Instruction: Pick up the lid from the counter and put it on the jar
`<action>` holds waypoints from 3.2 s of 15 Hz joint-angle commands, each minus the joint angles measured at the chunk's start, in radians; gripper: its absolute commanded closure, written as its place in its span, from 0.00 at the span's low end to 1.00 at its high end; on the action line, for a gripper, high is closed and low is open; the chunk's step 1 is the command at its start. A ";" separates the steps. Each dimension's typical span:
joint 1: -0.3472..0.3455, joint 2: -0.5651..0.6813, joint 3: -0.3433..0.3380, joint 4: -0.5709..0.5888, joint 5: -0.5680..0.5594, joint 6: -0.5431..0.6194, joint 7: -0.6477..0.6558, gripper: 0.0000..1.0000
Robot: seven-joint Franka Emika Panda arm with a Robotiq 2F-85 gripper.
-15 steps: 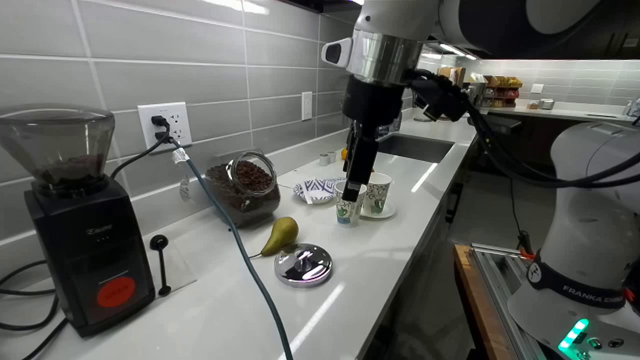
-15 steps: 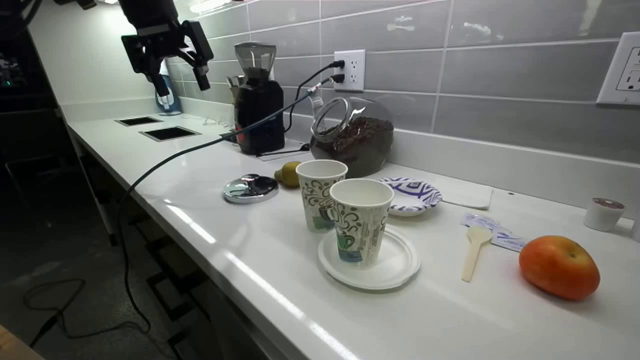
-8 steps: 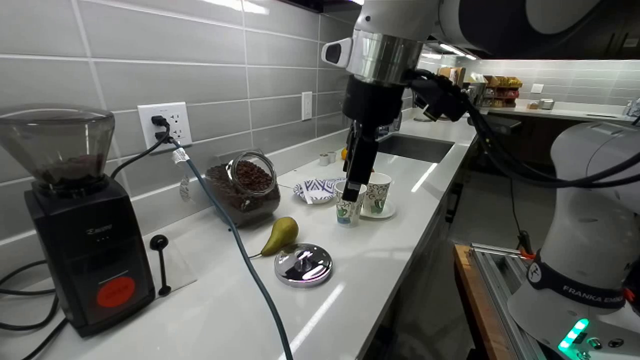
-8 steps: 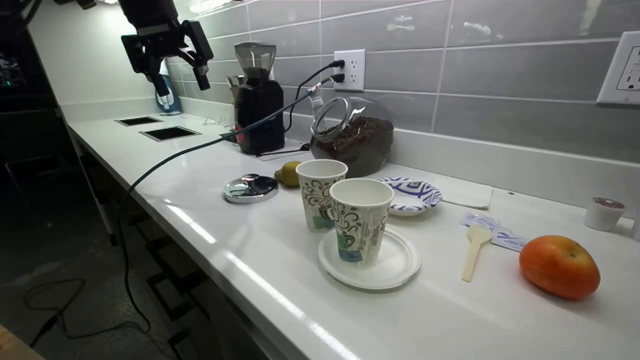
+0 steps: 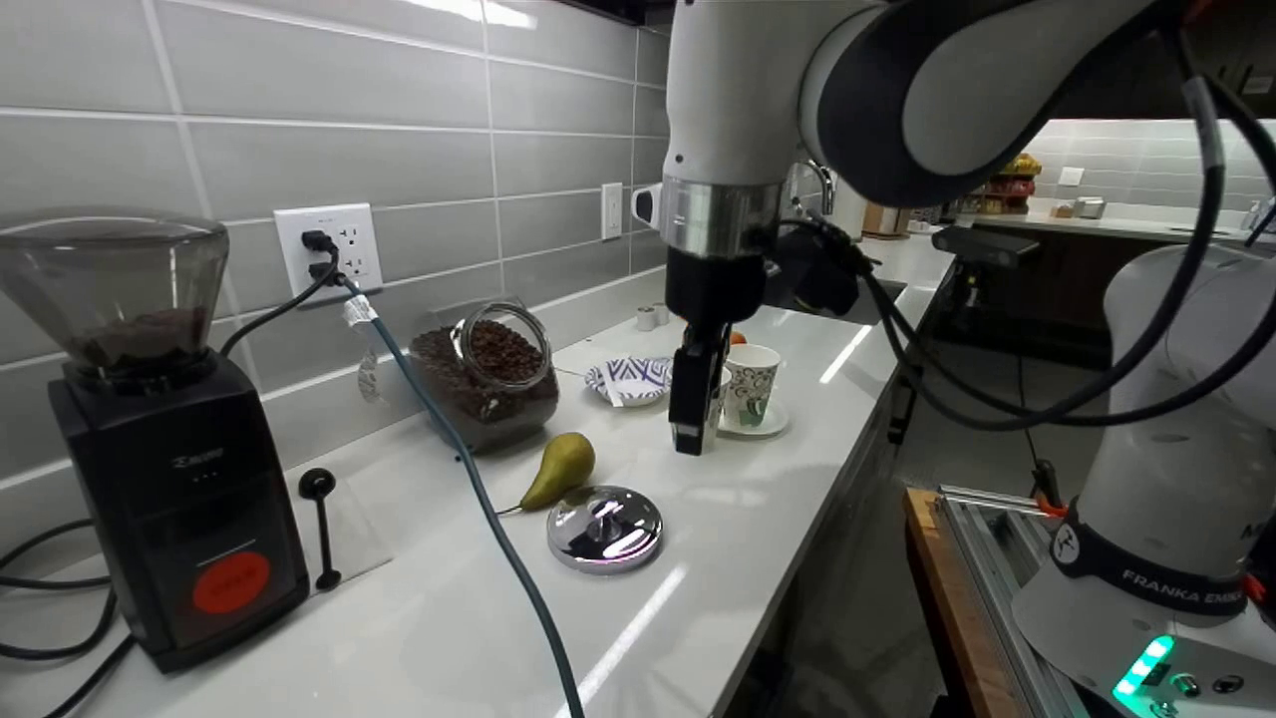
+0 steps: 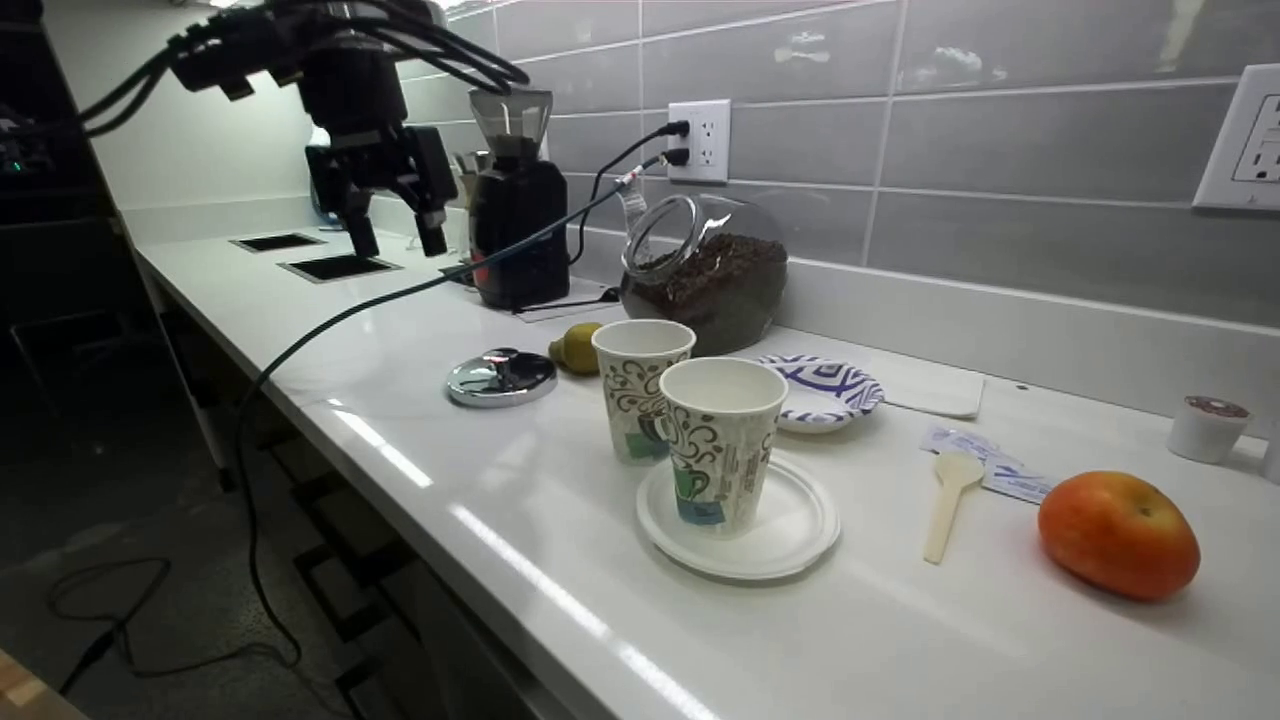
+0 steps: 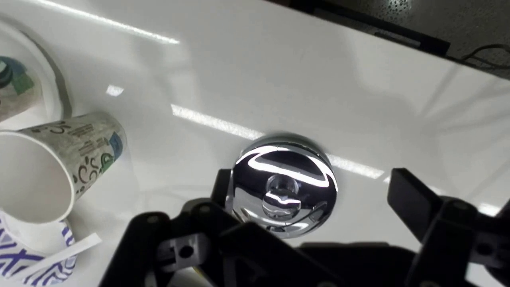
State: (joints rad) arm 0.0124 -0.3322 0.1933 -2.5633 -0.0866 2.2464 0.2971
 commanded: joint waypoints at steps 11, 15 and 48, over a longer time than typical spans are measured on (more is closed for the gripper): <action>0.000 0.343 -0.113 0.040 0.063 0.352 0.142 0.00; 0.008 0.401 -0.128 0.070 0.050 0.394 0.177 0.00; 0.036 0.294 -0.194 0.235 -0.277 0.412 0.456 0.79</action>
State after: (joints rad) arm 0.0843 -0.0110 -0.0062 -2.3568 -0.2192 2.5990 0.6716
